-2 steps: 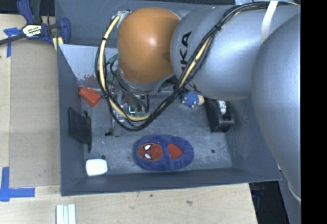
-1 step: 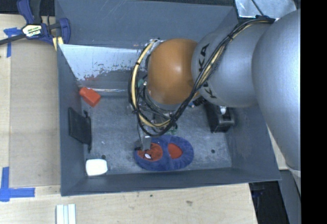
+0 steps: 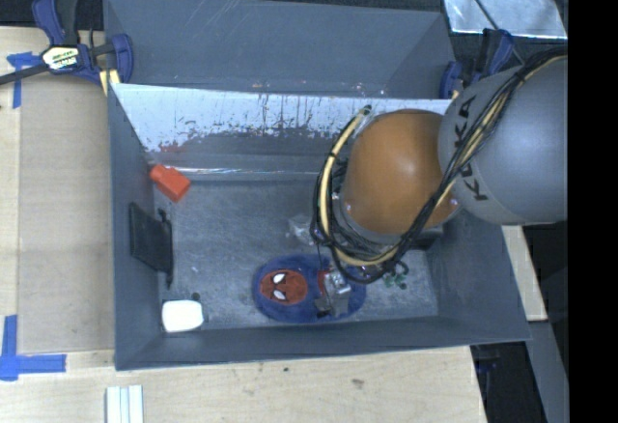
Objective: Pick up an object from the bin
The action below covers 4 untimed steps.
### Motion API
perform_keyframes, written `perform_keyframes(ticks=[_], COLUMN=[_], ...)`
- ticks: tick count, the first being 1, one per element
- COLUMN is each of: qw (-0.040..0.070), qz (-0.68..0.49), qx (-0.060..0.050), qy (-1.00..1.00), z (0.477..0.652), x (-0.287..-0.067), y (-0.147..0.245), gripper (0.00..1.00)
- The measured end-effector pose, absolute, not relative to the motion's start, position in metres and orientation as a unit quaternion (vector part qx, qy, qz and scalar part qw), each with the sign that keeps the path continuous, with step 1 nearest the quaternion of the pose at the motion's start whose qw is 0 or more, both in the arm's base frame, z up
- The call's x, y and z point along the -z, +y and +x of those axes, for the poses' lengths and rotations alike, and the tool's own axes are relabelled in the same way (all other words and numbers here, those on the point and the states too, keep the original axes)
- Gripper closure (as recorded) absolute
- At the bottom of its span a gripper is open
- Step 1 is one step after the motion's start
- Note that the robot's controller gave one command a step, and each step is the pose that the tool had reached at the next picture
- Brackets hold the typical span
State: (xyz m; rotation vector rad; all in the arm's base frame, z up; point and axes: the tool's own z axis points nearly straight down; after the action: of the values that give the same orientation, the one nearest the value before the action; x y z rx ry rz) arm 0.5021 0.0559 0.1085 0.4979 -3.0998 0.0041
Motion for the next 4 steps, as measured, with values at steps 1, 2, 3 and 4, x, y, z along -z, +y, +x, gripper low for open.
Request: perform_keyframes(ticks=[1, 2, 3, 4], qw=[-0.003, -0.009, -0.008, -0.006], qz=[0.168, 0.176, 0.176, 0.173], qx=[0.000, 0.002, 0.002, 0.000], qy=[-0.986, -0.984, -0.984, -0.985], z=[0.486, 0.488, 0.487, 0.506], x=[-0.151, -0.072, -0.075, -0.198], y=[0.072, 0.054, 0.055, 0.094], gripper=[0.00, 0.00, 1.00, 1.00])
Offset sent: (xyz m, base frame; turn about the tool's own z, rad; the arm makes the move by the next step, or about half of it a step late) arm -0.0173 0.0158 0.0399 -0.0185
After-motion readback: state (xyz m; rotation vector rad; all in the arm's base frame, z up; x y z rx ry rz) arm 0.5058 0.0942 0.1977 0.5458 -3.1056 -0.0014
